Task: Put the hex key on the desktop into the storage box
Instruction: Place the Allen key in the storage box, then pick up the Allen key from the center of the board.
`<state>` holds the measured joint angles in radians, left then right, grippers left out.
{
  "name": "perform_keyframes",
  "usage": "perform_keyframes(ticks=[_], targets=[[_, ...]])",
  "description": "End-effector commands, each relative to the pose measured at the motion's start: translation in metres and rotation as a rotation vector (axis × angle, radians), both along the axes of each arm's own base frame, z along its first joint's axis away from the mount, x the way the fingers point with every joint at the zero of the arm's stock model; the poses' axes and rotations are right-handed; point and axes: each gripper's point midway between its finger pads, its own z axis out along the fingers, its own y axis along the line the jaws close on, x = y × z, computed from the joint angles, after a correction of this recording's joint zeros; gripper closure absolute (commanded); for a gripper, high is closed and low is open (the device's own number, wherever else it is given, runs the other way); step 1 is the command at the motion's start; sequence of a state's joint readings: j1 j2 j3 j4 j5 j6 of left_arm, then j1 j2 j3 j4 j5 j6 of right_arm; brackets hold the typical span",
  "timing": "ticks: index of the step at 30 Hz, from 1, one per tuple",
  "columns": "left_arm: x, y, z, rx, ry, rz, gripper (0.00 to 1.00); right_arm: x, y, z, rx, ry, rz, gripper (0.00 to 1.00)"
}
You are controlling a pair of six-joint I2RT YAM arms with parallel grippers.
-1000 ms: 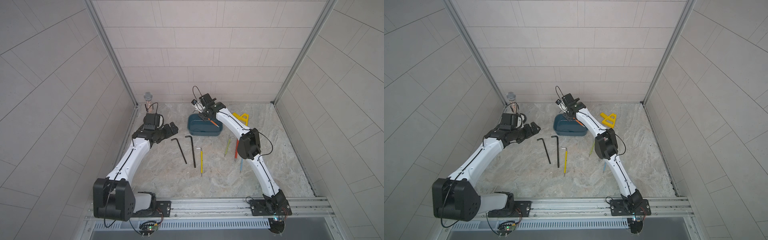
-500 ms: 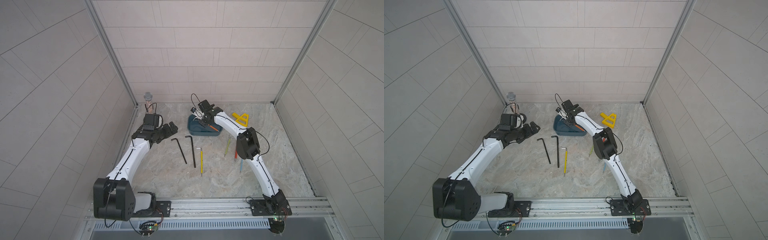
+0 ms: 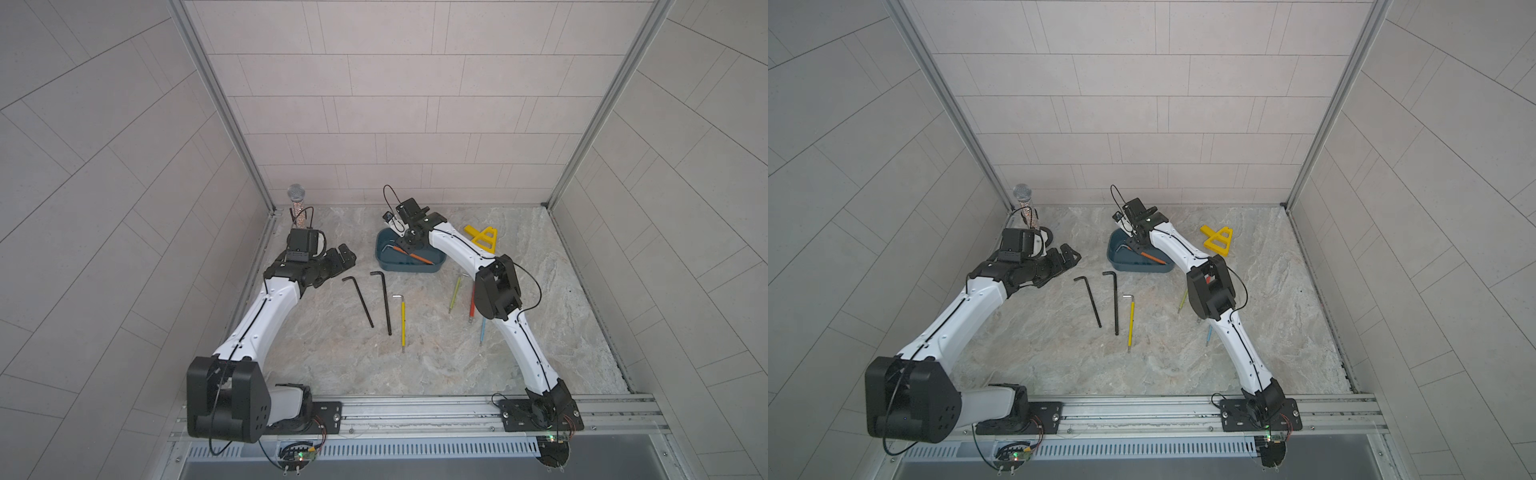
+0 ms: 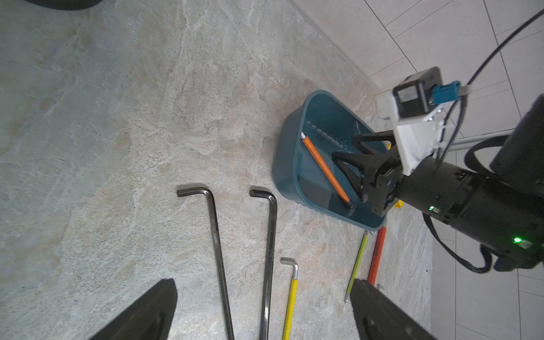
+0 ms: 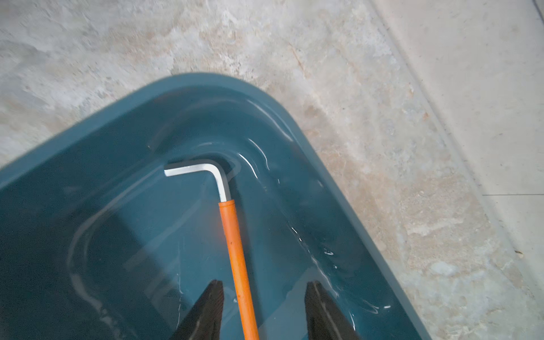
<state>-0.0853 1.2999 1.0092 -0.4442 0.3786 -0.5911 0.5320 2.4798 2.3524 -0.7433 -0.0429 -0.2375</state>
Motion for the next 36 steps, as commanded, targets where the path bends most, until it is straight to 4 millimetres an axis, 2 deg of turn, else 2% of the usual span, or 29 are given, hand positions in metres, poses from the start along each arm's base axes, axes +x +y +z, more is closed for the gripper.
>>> perform_keyframes(ticks=[1,5,8,13,16,20,24,27,30,36], targets=[[-0.002,0.001,0.004,-0.003,-0.018,-0.007,0.0,-0.008,-0.001,0.092,0.177,-0.07,-0.076,0.5],[-0.002,-0.002,0.002,-0.017,-0.005,-0.018,0.0,-0.024,-0.01,0.136,0.26,-0.091,-0.122,0.5],[-0.001,-0.005,0.005,-0.018,-0.006,-0.042,0.0,-0.04,-0.027,0.155,0.294,-0.085,-0.173,0.5],[0.002,-0.007,0.021,0.017,-0.013,-0.099,0.0,-0.067,-0.081,0.164,0.324,-0.056,-0.345,0.49],[0.011,-0.01,0.026,0.025,-0.013,-0.124,0.0,-0.087,-0.115,0.163,0.356,-0.032,-0.458,0.42],[0.019,-0.013,0.014,0.009,0.025,-0.134,0.0,-0.114,-0.16,0.143,0.312,0.012,-0.605,0.41],[0.015,-0.018,0.001,-0.025,0.065,-0.142,0.0,-0.136,-0.193,0.111,0.282,0.082,-0.723,0.41],[0.014,-0.015,0.0,-0.011,0.059,-0.133,0.0,-0.149,-0.212,0.088,0.255,0.146,-0.8,0.43],[0.013,-0.021,0.003,-0.039,0.057,-0.156,0.0,-0.161,-0.22,0.064,0.229,0.204,-0.852,0.46],[0.008,-0.027,0.0,-0.064,0.069,-0.17,0.0,-0.174,-0.215,0.02,0.188,0.336,-0.865,0.51]])
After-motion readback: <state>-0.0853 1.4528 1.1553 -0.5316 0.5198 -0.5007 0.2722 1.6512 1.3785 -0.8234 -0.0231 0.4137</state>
